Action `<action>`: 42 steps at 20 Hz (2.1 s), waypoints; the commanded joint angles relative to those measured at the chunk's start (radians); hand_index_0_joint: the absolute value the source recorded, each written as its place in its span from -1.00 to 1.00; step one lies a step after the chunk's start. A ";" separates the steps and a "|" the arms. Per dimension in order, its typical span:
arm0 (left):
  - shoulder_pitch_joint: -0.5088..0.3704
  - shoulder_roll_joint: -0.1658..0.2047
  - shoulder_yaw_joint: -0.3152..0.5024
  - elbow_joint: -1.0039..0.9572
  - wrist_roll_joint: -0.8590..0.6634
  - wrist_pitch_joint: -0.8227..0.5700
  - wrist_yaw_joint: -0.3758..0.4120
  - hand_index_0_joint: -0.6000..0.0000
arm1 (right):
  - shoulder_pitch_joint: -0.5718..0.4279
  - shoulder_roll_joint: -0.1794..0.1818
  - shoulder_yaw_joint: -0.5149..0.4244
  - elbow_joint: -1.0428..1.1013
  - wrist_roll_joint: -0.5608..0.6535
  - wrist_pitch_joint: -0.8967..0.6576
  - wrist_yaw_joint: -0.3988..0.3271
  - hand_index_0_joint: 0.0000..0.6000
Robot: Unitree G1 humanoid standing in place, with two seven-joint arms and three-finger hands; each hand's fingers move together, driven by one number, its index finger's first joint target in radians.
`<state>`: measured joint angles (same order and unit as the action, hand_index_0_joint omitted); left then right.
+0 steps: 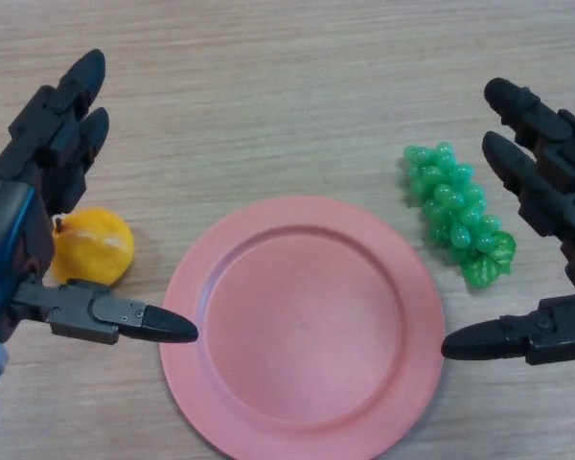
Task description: Pick up the green grapes and place it on the plate
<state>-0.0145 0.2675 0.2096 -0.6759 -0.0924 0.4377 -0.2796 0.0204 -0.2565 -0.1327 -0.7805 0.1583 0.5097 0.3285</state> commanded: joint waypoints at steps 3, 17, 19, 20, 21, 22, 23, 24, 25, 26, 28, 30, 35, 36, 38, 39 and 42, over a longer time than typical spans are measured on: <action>0.007 0.035 0.056 -0.029 -0.026 -0.148 -0.036 1.00 | -0.100 -0.029 -0.020 0.100 -0.117 -0.271 -0.103 -1.00; 0.018 0.019 0.046 -0.069 -0.025 -0.121 -0.003 1.00 | -0.372 -0.029 0.086 0.754 -0.426 -0.547 -0.316 -1.00; 0.022 0.015 0.047 -0.060 -0.030 -0.124 -0.002 1.00 | -0.404 -0.034 0.086 0.858 -0.429 -0.579 -0.324 -1.00; 0.017 0.018 0.048 -0.060 -0.033 -0.116 0.002 1.00 | -0.424 -0.036 0.092 0.934 -0.438 -0.610 -0.333 -1.00; 0.014 0.020 0.049 -0.060 -0.032 -0.114 0.005 1.00 | -0.437 -0.035 0.093 0.971 -0.436 -0.628 -0.337 -1.00; 0.009 0.021 0.049 -0.060 -0.031 -0.111 0.011 1.00 | -0.460 -0.033 0.094 1.037 -0.429 -0.659 -0.342 -1.00; 0.006 0.022 0.051 -0.062 -0.034 -0.106 0.013 1.00 | -0.476 -0.034 0.096 1.077 -0.428 -0.682 -0.346 -1.00; 0.005 0.023 0.053 -0.063 -0.036 -0.104 0.014 1.00 | -0.487 -0.035 0.097 1.105 -0.426 -0.698 -0.347 -0.67; 0.006 0.023 0.053 -0.063 -0.036 -0.105 0.014 1.00 | -0.492 -0.036 0.097 1.116 -0.426 -0.705 -0.347 -0.33; 0.008 0.022 0.055 -0.062 -0.038 -0.108 0.015 1.00 | -0.505 -0.040 0.097 1.152 -0.426 -0.726 -0.343 0.17; 0.012 0.024 0.069 -0.055 -0.052 -0.114 0.014 1.00 | -0.547 -0.067 0.106 1.304 -0.474 -0.791 -0.313 0.99; 0.000 0.036 0.081 -0.058 -0.060 -0.097 0.009 1.00 | -0.556 -0.079 0.091 1.356 -0.494 -0.825 -0.301 1.00; -0.007 0.043 0.076 -0.057 -0.049 -0.091 0.003 1.00 | -0.556 -0.077 0.082 1.370 -0.437 -0.803 -0.277 1.00; -0.008 0.043 0.072 -0.059 -0.043 -0.086 0.000 1.00 | -0.551 -0.072 0.066 1.326 -0.387 -0.756 -0.246 1.00; -0.007 0.041 0.060 -0.068 -0.034 -0.069 -0.002 1.00 | -0.541 -0.057 0.035 1.171 -0.239 -0.596 -0.203 1.00; -0.010 0.040 0.057 -0.068 -0.033 -0.062 -0.002 1.00 | -0.539 -0.064 0.035 1.131 -0.218 -0.570 -0.205 1.00; -0.009 0.036 0.050 -0.073 -0.032 -0.044 -0.010 1.00 | -0.521 -0.084 0.029 0.952 -0.171 -0.486 -0.234 1.00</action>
<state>0.0013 0.2678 0.2280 -0.6849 -0.1297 0.4741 -0.2990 -0.4561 -0.3021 -0.0385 0.2340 -0.0495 0.1157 0.1355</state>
